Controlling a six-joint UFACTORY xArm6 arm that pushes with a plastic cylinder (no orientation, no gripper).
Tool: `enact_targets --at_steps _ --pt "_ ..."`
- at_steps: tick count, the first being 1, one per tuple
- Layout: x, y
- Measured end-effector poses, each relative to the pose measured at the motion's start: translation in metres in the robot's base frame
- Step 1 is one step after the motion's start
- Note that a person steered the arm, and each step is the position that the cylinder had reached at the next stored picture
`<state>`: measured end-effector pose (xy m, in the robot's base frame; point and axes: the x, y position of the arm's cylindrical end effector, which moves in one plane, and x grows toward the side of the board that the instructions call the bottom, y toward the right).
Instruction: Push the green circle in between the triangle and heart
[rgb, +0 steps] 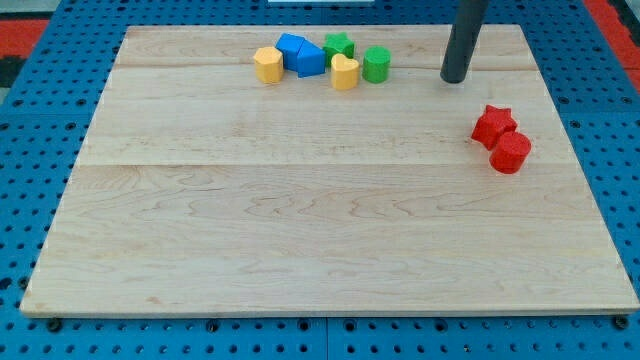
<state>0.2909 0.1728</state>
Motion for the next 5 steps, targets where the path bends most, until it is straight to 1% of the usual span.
enact_targets --at_steps 1,2,3,4,5 --pt "-0.017 0.0" --pt "-0.025 -0.064" --pt "-0.024 -0.126" --pt "-0.023 -0.146" --pt "-0.001 -0.08"
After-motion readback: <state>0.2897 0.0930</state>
